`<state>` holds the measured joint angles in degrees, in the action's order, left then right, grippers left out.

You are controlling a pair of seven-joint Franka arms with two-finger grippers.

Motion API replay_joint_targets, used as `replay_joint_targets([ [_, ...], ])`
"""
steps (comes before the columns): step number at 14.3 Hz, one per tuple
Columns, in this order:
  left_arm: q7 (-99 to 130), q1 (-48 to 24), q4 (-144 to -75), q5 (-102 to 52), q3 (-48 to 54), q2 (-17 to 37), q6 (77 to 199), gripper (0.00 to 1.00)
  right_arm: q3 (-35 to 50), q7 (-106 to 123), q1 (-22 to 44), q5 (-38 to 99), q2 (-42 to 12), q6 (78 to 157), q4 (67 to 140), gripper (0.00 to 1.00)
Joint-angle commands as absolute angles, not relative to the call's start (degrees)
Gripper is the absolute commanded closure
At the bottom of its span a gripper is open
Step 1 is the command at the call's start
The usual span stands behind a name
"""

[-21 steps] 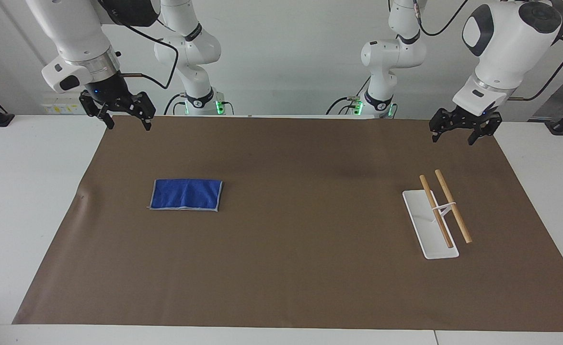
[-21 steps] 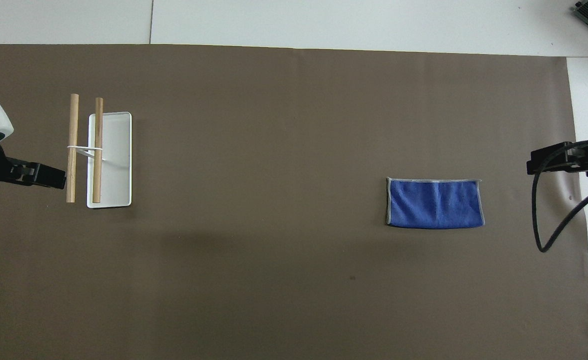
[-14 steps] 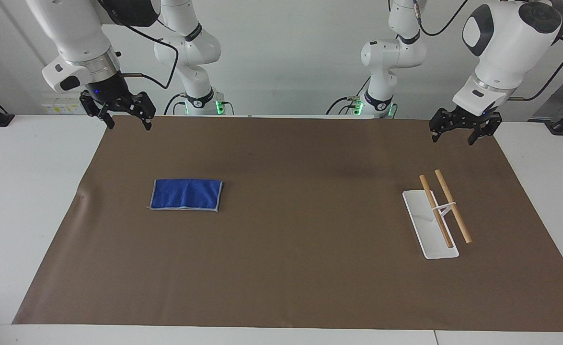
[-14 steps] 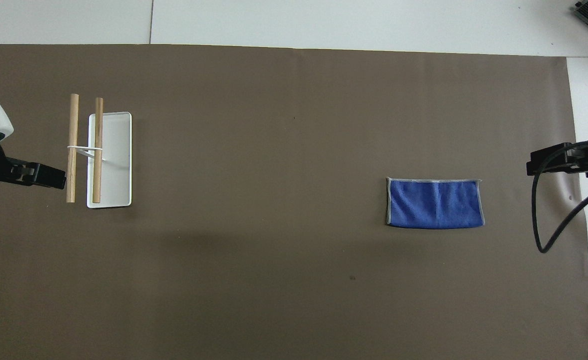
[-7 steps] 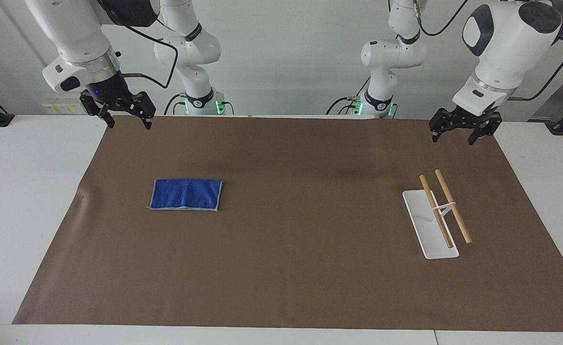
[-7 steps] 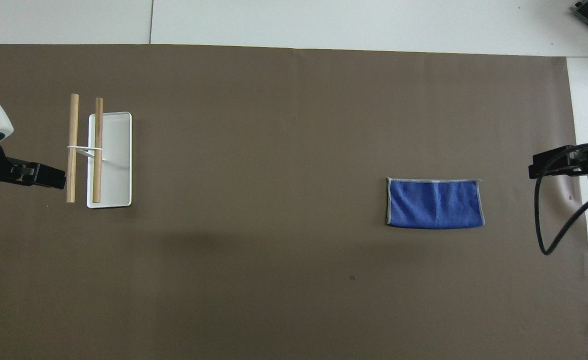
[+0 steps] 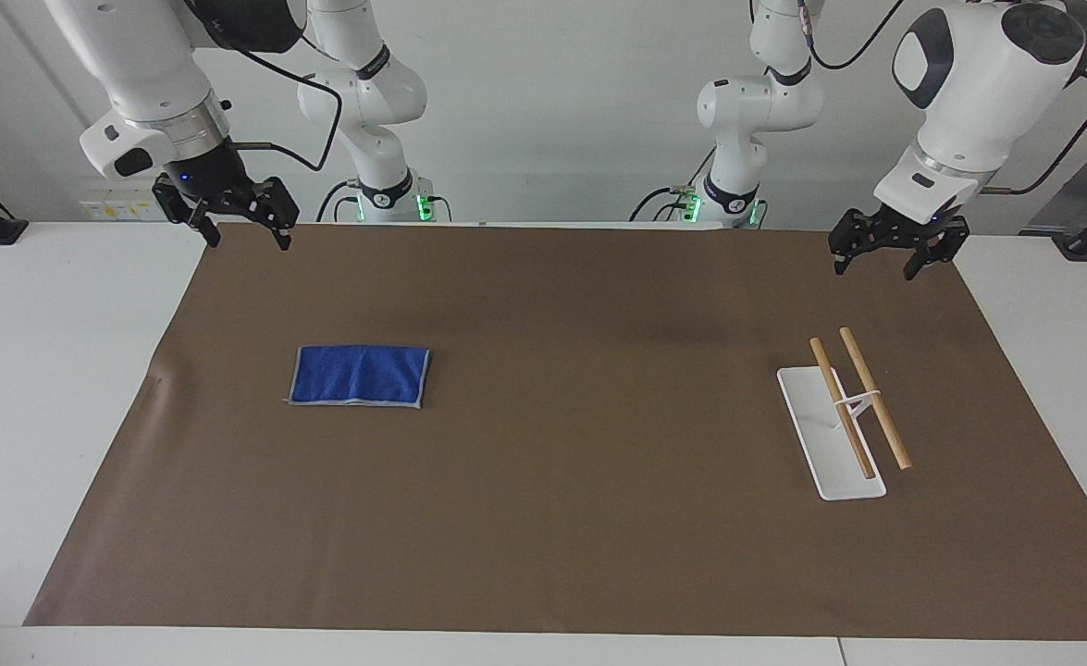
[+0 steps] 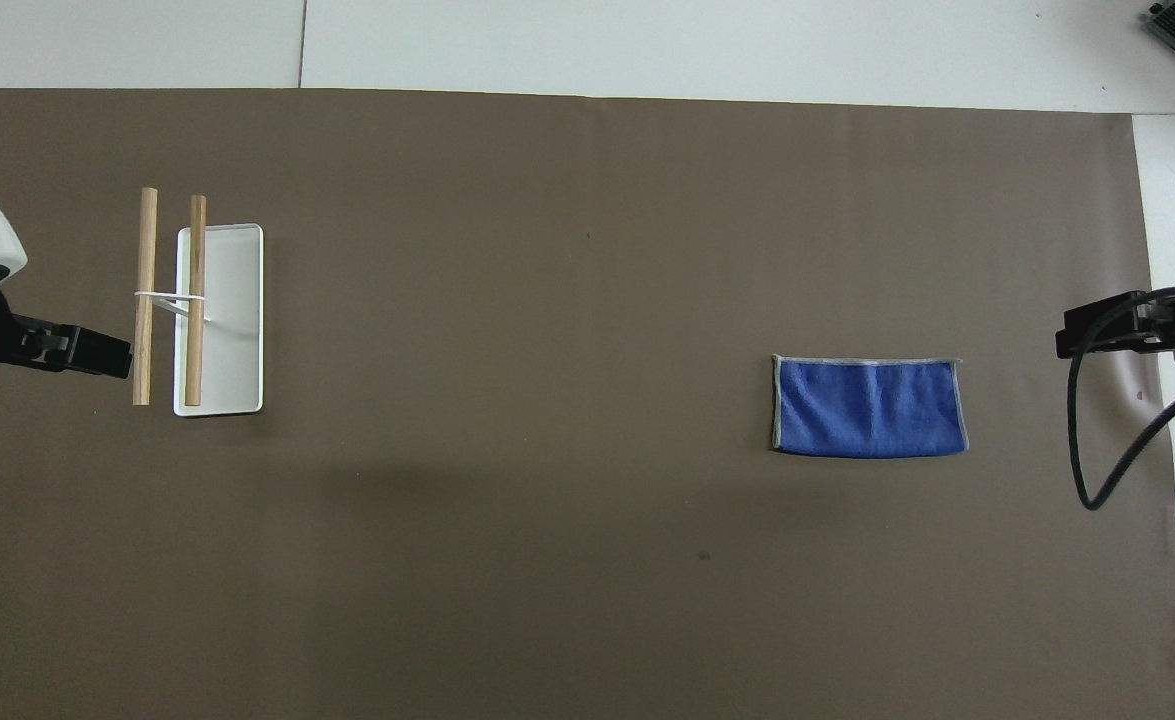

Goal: Right arm passes towel to left arm to hang

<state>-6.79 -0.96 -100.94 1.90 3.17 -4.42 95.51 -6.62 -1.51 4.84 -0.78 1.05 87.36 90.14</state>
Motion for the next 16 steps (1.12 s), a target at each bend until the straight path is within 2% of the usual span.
replay_joint_targets([
  [1,-6.68,-1.85,-102.48,2.72,2.37,-5.98,95.89,0.0,-6.42,-1.23,4.22,-0.35,2.55,87.19,91.76,0.0],
  [16,-6.68,-1.85,-102.48,2.72,2.37,-5.98,95.89,0.0,-6.42,-1.32,4.13,-0.26,2.9,87.63,92.37,0.0],
])
